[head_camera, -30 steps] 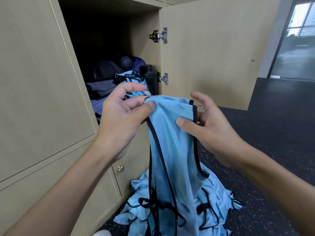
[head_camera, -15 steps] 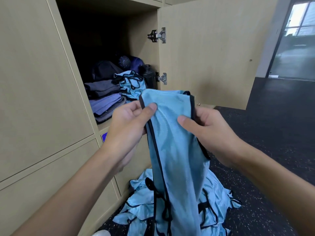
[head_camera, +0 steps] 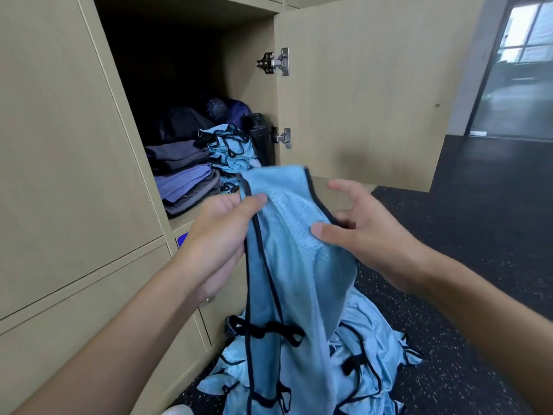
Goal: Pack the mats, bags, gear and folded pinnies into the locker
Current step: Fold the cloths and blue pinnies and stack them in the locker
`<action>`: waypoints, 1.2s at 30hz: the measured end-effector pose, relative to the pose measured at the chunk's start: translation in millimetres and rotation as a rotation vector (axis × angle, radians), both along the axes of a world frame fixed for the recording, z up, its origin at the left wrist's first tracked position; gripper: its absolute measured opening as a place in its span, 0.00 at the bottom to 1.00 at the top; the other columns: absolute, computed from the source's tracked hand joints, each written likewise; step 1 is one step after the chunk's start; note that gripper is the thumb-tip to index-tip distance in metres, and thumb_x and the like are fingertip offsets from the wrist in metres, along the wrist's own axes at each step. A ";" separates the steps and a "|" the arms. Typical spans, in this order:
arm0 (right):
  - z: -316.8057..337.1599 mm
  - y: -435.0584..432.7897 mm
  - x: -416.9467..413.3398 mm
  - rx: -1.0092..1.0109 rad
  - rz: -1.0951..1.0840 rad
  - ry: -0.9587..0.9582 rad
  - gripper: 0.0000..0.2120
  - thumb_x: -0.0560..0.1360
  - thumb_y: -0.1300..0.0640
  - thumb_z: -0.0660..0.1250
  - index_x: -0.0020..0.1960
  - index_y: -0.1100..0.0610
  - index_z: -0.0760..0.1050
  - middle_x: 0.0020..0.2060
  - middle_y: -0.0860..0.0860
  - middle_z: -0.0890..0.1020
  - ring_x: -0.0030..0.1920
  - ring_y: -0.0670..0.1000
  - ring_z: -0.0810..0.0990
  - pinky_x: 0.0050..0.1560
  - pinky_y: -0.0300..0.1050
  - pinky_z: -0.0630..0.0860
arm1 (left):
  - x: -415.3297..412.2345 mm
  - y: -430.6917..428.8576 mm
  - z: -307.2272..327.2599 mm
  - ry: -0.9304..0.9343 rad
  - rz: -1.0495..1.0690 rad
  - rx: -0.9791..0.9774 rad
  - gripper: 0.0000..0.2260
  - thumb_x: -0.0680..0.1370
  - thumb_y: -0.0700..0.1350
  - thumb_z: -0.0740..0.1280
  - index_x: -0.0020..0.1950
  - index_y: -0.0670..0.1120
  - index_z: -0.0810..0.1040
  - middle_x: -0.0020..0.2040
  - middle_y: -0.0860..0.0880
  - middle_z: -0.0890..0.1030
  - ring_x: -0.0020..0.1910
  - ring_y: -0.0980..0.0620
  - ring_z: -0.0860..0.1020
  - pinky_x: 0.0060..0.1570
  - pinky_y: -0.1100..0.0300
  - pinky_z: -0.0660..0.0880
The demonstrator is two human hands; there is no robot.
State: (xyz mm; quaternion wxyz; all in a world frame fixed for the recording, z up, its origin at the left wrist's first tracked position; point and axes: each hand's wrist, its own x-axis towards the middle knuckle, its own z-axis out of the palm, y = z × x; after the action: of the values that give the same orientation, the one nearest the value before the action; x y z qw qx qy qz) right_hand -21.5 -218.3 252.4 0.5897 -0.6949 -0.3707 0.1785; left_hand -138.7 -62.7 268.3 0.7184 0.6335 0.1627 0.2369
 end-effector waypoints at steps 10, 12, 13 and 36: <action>2.6 -0.7 4.1 0.213 -0.126 0.024 0.33 0.75 0.61 0.72 0.71 0.38 0.62 0.48 0.57 0.86 0.46 0.54 0.84 0.56 0.61 0.79 | 1.6 -10.2 -17.5 0.087 -0.025 0.075 0.07 0.80 0.37 0.66 0.55 0.41 0.83 0.51 0.44 0.86 0.50 0.48 0.85 0.52 0.57 0.81; 2.5 -3.6 3.1 0.117 -0.015 0.039 0.37 0.73 0.62 0.74 0.73 0.40 0.61 0.47 0.55 0.86 0.48 0.52 0.86 0.54 0.50 0.81 | 3.0 -6.2 -11.7 0.048 -0.004 0.041 0.09 0.82 0.39 0.63 0.55 0.40 0.82 0.50 0.43 0.86 0.50 0.47 0.85 0.55 0.54 0.81; 1.7 -4.0 1.6 0.069 0.022 0.032 0.38 0.72 0.64 0.74 0.74 0.42 0.61 0.46 0.54 0.87 0.47 0.51 0.86 0.53 0.47 0.82 | 3.0 -4.1 -9.2 0.040 0.004 0.028 0.10 0.83 0.41 0.62 0.55 0.39 0.82 0.50 0.42 0.86 0.50 0.47 0.85 0.57 0.52 0.80; -0.7 -6.2 15.9 0.240 -0.129 -0.008 0.34 0.76 0.64 0.70 0.71 0.39 0.59 0.45 0.51 0.87 0.43 0.53 0.85 0.52 0.53 0.82 | 2.1 1.7 -9.5 0.095 -0.085 0.082 0.27 0.79 0.26 0.58 0.69 0.53 0.69 0.50 0.43 0.86 0.48 0.45 0.85 0.48 0.50 0.83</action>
State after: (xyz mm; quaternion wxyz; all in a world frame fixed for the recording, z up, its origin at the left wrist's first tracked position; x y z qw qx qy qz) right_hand -5.6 -224.5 251.6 0.6774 -0.6426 -0.3461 0.0920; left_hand -136.5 -61.0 258.8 0.6929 0.6792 0.1594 0.1823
